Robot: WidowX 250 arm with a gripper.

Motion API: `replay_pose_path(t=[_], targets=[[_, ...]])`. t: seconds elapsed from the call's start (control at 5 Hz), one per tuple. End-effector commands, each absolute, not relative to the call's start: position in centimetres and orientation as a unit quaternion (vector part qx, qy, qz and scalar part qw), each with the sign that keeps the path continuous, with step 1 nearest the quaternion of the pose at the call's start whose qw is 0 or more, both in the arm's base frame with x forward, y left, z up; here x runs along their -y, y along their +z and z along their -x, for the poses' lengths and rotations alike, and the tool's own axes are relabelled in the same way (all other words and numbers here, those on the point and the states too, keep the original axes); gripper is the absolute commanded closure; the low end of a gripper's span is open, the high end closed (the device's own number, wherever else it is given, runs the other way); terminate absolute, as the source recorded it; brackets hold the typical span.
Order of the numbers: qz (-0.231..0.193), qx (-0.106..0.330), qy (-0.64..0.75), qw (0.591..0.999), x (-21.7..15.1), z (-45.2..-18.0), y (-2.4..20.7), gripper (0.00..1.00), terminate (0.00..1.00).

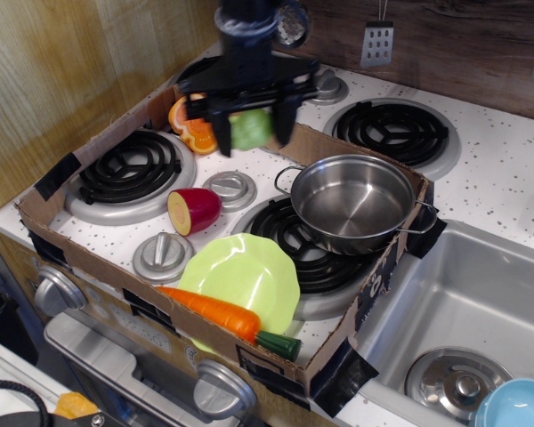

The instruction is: Take broccoli out of pan

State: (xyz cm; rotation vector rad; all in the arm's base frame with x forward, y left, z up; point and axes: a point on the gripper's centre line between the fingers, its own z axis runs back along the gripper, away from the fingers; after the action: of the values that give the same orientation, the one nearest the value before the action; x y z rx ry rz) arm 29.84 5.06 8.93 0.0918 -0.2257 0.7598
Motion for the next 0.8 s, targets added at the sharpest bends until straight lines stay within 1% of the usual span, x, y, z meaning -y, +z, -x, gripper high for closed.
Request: replay_pose_path(t=[0.0, 0.2, 0.4, 0.6], targets=[[-0.075, 0.126, 0.418, 0.897, -9.5, -26.5, 8.7, 1.00, 0.00], [-0.063, 0.092, 0.421, 0.900, -12.2, -24.8, 7.8, 1.00, 0.00], [-0.054, 0.084, 0.432, 0.896, -13.7, -23.6, 6.6, 1.00, 0.00], [-0.041, 0.090, 0.437, 0.894, -15.0, -22.1, 4.8, 1.00, 0.00]])
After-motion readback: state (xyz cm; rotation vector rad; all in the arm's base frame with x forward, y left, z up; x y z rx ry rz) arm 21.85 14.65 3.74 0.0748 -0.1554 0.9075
